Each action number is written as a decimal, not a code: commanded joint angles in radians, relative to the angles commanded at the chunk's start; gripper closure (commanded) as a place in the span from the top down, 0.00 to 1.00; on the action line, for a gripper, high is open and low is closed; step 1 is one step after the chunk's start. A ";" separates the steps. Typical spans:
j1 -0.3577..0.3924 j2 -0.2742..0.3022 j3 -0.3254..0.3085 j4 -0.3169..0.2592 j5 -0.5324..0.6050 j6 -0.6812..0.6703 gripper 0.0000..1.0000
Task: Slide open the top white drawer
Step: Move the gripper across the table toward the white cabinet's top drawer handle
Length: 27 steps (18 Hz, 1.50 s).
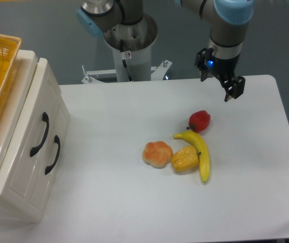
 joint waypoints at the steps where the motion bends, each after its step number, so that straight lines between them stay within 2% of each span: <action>1: -0.002 -0.002 -0.002 0.003 0.002 -0.002 1.00; 5: -0.003 -0.005 0.002 -0.002 -0.006 -0.002 1.00; 11: -0.005 -0.015 -0.034 -0.005 -0.014 -0.009 1.00; 14: -0.031 -0.026 -0.032 -0.002 -0.015 -0.066 1.00; 18: -0.032 -0.025 -0.026 -0.002 -0.015 -0.072 1.00; 21: -0.031 -0.012 -0.055 -0.006 -0.015 -0.092 1.00; 24: -0.037 -0.012 -0.057 -0.005 -0.017 -0.117 1.00; 27: -0.060 -0.018 -0.051 0.005 -0.047 -0.204 1.00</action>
